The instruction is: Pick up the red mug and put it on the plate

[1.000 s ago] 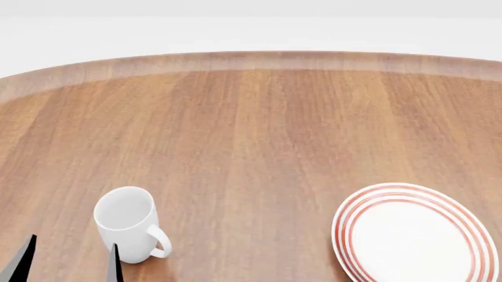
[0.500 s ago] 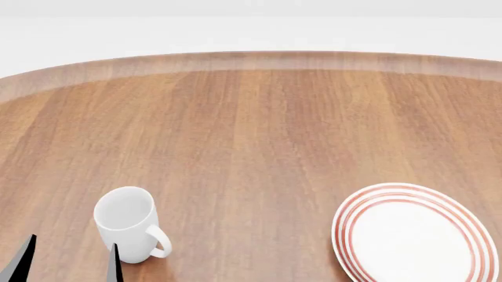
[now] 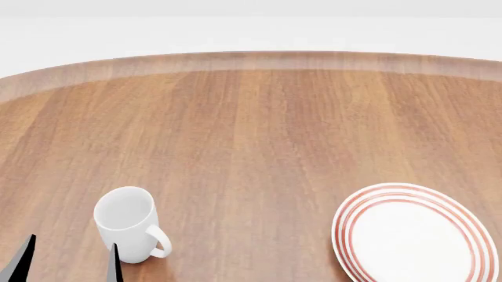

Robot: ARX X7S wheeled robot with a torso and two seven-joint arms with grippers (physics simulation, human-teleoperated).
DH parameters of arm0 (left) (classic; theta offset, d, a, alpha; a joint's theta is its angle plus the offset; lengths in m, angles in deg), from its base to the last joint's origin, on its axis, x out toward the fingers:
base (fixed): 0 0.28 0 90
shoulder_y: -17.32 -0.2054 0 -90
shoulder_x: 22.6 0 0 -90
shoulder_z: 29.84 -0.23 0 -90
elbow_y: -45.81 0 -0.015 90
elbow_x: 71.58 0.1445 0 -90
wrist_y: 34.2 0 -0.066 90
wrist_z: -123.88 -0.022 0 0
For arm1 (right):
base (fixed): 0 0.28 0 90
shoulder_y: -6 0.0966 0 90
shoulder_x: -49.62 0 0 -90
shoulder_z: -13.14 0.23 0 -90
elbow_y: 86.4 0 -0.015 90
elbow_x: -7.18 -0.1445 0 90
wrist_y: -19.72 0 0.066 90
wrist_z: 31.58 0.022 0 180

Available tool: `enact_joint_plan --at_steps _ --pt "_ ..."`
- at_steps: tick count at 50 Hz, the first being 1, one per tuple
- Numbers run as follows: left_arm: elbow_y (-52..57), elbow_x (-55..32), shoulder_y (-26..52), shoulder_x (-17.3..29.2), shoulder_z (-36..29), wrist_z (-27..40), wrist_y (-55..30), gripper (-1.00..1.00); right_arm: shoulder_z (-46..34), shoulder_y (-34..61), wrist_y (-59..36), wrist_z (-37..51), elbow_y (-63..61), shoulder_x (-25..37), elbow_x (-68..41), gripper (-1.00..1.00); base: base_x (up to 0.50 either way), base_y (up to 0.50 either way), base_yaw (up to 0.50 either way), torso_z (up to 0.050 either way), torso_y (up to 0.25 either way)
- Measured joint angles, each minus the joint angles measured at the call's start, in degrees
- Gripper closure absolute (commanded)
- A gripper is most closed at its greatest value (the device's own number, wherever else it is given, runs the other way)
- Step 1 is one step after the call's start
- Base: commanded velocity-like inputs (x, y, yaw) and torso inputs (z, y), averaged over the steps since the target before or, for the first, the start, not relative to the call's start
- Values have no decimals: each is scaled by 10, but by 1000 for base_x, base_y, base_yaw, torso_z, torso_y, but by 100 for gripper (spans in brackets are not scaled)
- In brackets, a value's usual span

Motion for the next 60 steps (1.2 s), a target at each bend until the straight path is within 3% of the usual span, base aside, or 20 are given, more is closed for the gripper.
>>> enact_joint_plan --at_steps 26,60 --pt "-1 -1 1 2 -3 2 3 -100 22 -58 -82 69 -237 58 28 100 0 0 0 0 0" --pt "-4 -2 3 3 -7 4 9 -100 90 -36 -355 182 -568 131 -10 100 0 0 0 0 0"
